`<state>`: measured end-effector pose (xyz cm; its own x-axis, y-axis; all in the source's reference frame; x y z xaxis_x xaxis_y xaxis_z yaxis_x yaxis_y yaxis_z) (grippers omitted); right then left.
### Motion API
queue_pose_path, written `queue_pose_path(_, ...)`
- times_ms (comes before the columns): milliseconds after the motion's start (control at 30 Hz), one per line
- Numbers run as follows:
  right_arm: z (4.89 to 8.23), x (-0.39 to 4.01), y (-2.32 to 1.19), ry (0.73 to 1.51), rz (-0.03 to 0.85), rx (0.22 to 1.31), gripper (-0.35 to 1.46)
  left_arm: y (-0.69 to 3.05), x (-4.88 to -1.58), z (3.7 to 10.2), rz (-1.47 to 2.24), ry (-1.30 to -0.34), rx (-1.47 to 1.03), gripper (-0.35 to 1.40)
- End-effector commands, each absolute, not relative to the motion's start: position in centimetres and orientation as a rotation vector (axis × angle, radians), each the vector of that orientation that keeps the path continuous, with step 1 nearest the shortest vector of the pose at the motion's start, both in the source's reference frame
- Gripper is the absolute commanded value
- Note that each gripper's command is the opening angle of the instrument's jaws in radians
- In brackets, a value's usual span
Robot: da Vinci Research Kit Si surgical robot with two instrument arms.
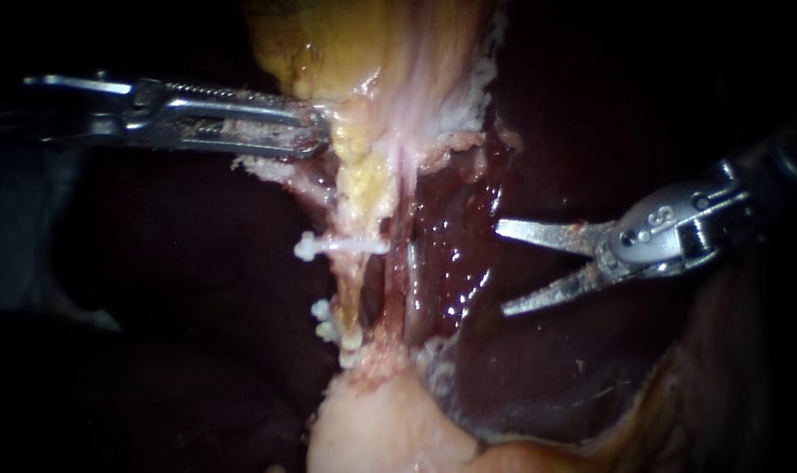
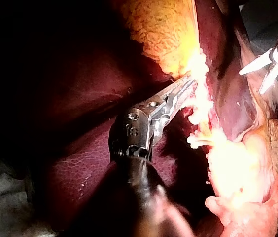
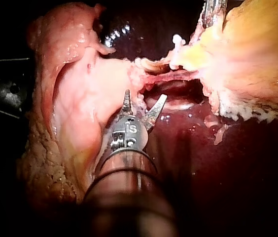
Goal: Go to the cutting position left tube
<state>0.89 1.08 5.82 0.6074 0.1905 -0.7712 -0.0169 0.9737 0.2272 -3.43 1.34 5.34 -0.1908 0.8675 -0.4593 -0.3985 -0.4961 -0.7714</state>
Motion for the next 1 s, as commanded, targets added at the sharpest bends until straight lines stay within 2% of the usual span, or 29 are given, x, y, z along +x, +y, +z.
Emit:
queue_pose_path(33, 5.82, 0.89, 1.08, 0.912, 0.121, 0.205, 1.45, 1.34, -3.42, 5.34, 1.816, -0.629, -1.158, -0.35)
queue_pose_path(233, 5.82, 0.89, 1.08, 0.912, 0.121, 0.205, 1.45, 1.43, -3.3, 5.21, 1.814, -0.651, -1.16, -0.35)
queue_pose_path(600, 5.81, 0.89, 1.08, 0.912, 0.121, 0.205, 1.45, 1.72, -2.74, 4.69, 1.774, -0.604, -1.168, -0.35)
queue_pose_path(800, 5.8, 0.9, 1.07, 0.919, 0.116, 0.218, 1.45, 1.71, -2.7, 4.66, 1.777, -0.599, -1.17, -0.35)
queue_pose_path(900, 5.79, 0.97, 1.05, 0.938, 0.099, 0.246, 1.45, 1.71, -2.7, 4.66, 1.777, -0.599, -1.169, -0.35)
queue_pose_path(1000, 5.76, 1.09, 1.0, 0.952, 0.127, 0.301, 1.45, 1.7, -2.7, 4.66, 1.777, -0.6, -1.17, -0.35)
